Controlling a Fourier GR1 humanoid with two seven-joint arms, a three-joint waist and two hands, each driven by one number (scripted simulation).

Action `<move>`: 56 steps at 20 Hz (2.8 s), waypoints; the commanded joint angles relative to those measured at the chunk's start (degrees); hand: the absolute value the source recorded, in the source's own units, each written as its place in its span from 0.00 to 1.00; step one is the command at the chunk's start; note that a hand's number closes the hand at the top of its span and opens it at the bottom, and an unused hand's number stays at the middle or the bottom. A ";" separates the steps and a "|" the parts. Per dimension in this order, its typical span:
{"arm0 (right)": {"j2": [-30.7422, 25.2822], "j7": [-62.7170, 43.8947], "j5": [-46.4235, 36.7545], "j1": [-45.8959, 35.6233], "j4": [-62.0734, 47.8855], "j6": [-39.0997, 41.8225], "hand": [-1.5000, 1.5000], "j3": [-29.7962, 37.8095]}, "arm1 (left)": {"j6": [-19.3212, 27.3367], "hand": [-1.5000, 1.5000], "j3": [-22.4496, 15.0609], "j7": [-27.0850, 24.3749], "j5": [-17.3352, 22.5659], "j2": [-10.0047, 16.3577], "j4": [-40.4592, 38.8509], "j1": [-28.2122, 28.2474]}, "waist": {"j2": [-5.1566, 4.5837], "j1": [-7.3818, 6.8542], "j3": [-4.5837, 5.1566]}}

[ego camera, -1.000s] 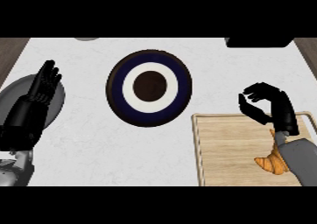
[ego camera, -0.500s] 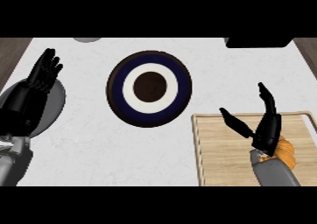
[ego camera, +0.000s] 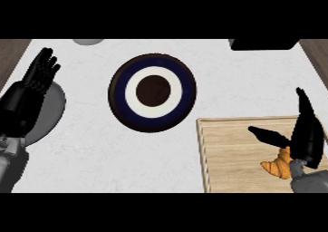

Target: Pick the croissant from the tray and place it in the plate

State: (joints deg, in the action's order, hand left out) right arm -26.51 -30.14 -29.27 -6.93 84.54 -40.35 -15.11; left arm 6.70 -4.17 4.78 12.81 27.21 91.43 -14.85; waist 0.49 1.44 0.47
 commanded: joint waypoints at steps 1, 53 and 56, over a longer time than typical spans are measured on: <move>-6.33 -14.78 -2.31 0.64 0.88 12.83 0.00 -0.89 | -1.04 0.50 0.22 -0.22 0.72 0.14 0.22 1.08 | 0.07 -0.39 0.22; -0.86 -24.47 -11.68 3.15 -7.83 33.84 1.00 2.44 | -4.20 0.50 2.99 3.80 -5.55 -7.29 3.71 0.19 | -0.41 -1.75 -0.52; 1.98 -17.47 -15.27 12.07 -3.88 24.47 1.00 -0.88 | -5.80 0.50 4.57 1.61 -4.69 -5.96 2.76 0.82 | -0.32 -1.25 -0.53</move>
State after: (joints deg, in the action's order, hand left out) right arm -27.34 -53.81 -38.85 -1.19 81.86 -6.56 -12.40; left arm 1.64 -0.36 6.49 7.54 20.92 92.34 -15.59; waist 0.90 0.09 1.29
